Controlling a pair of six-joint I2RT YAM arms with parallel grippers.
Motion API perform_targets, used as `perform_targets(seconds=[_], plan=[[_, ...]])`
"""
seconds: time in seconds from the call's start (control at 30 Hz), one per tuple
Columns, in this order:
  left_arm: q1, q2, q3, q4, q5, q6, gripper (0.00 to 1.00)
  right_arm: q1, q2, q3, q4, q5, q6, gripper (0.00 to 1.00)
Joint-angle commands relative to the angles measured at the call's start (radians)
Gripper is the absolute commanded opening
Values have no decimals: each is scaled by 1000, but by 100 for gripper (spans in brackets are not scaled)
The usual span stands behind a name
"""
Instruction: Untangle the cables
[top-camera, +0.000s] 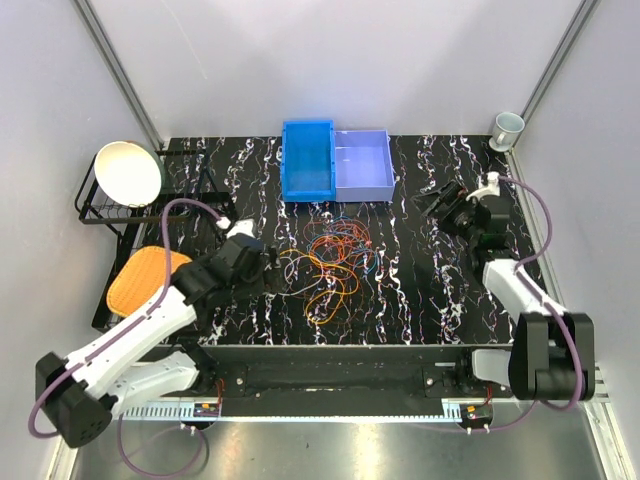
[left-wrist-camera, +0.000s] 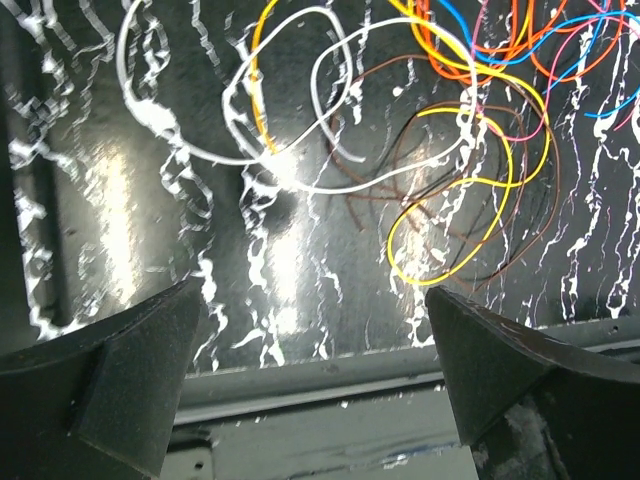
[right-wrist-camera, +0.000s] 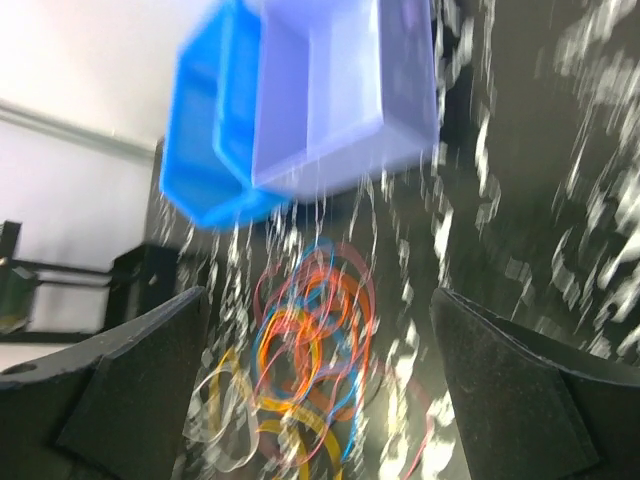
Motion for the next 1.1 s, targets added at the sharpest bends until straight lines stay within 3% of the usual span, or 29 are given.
perform_targets(seconds=[0.0,0.13,0.43,0.9,1.07], plan=[[-46,79,1,138,-49,-25,99,4,50,61,-120,-150,165,96],[-119,169,-7,195,-74,-71,92,68,9,55,-242,-99,145,95],[-190,383,-33,294,-130,-137,72,160,-63,19,-322,-79,118,93],[-207,479,-34,321,-216,-165,57,166,-106,-1,-353,-67,76,93],[-207,510,-22,318,-226,-165,46,168,-100,4,-408,-55,58,93]])
